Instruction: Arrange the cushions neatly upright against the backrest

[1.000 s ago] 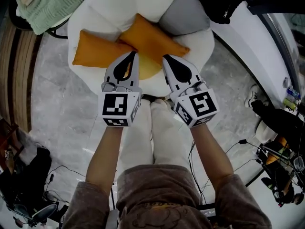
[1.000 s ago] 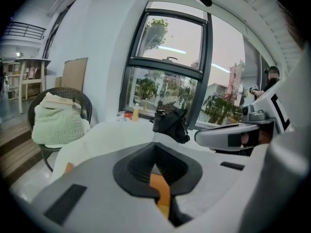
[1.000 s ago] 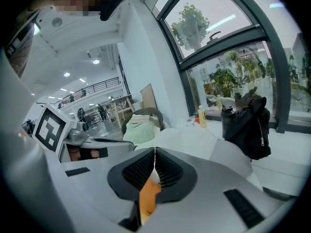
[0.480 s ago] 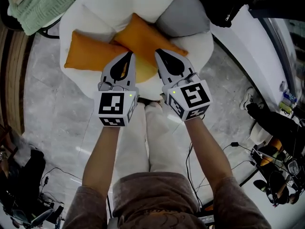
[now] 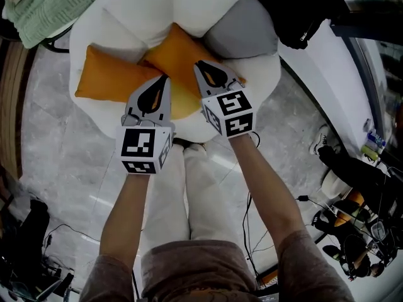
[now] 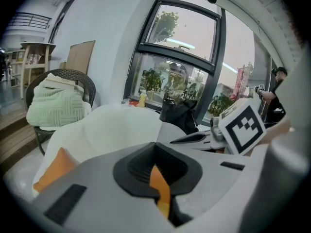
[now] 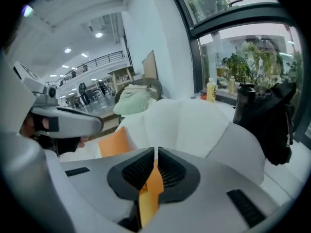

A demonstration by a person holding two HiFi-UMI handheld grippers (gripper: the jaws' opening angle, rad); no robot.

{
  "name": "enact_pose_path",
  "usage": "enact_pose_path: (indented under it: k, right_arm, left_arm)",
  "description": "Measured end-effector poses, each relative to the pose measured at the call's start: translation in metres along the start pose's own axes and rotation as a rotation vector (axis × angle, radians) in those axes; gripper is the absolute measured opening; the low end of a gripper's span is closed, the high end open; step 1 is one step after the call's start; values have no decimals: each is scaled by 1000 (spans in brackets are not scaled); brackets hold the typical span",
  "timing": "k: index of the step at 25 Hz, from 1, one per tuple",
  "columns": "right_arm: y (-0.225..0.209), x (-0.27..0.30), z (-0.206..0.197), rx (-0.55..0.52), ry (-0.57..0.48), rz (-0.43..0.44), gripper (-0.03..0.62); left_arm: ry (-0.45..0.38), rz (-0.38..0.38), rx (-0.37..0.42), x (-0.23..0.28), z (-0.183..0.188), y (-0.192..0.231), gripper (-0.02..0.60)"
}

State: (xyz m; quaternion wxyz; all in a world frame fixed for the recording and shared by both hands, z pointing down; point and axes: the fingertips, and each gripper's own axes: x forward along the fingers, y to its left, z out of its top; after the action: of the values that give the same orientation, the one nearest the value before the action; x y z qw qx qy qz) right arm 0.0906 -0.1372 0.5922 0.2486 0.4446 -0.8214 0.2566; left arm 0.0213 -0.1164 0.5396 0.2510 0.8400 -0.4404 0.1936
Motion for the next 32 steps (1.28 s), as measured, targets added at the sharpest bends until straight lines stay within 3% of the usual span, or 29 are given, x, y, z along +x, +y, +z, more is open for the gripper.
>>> enact_pose_path:
  k: [8, 11, 19, 25, 32]
  right_arm:
    - [-18, 66, -53, -64, 218, 3, 23]
    - [-20, 82, -77, -78, 291, 8, 107]
    - [-29, 111, -118, -214, 477, 28, 177]
    - [-40, 126, -144, -296, 545, 35, 184]
    - [-45, 133, -150, -318, 525, 22, 184]
  left_arm:
    - [37, 7, -19, 10, -16, 16, 5]
    - [48, 10, -25, 13, -23, 20, 6]
    - [77, 4, -40, 14, -40, 26, 5]
    - [101, -6, -45, 19, -55, 27, 5]
    - [111, 9, -65, 21, -65, 35, 5]
